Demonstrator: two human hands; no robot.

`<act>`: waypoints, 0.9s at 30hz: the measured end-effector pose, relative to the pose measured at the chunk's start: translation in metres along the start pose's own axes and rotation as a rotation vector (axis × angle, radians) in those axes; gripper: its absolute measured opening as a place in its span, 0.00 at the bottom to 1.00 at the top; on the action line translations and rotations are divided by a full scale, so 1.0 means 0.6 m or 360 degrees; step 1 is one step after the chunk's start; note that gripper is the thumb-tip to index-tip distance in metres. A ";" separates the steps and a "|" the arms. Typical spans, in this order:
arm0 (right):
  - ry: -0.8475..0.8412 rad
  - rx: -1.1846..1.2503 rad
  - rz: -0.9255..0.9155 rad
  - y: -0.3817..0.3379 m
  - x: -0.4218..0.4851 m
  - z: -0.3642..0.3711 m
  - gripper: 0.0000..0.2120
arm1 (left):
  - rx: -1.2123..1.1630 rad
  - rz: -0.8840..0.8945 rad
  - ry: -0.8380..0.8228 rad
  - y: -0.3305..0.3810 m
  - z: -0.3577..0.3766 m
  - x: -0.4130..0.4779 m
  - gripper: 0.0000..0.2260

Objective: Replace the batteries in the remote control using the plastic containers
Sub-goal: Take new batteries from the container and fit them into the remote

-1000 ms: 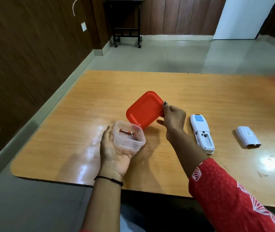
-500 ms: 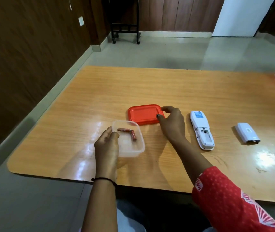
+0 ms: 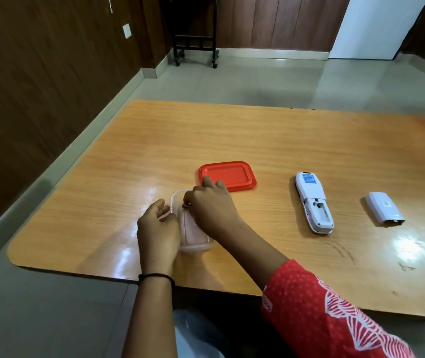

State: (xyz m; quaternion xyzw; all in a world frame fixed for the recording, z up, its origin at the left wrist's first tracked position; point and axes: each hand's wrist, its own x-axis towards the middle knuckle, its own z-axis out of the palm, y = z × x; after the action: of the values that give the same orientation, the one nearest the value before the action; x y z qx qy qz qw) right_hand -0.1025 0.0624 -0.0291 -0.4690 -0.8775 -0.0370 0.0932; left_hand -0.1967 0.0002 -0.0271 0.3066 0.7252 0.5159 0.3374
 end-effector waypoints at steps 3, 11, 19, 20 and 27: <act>0.0144 0.0324 0.0071 0.003 -0.011 -0.009 0.11 | 0.0250 0.0223 0.0142 0.008 0.005 -0.010 0.19; 0.0769 0.1772 0.0926 0.175 -0.164 -0.080 0.16 | 0.0380 0.1020 -0.0160 0.032 0.116 -0.071 0.16; 0.0985 0.1981 0.1399 0.314 -0.276 -0.092 0.11 | 0.0575 0.1044 -0.1009 0.006 0.257 -0.112 0.24; 0.0969 0.2021 0.1411 0.319 -0.277 -0.085 0.11 | 0.0622 0.1066 -0.1062 0.003 0.267 -0.113 0.27; 0.0814 0.1836 0.1241 0.301 -0.242 -0.044 0.10 | 0.0772 0.1182 -0.1124 -0.006 0.307 -0.107 0.37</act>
State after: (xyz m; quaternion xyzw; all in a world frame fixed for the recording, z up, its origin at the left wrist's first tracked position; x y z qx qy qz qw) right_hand 0.1296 0.0406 -0.0362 -0.5998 -0.4782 0.3577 0.5326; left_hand -0.0112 0.0478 -0.0635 0.7639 0.5096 0.2846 0.2752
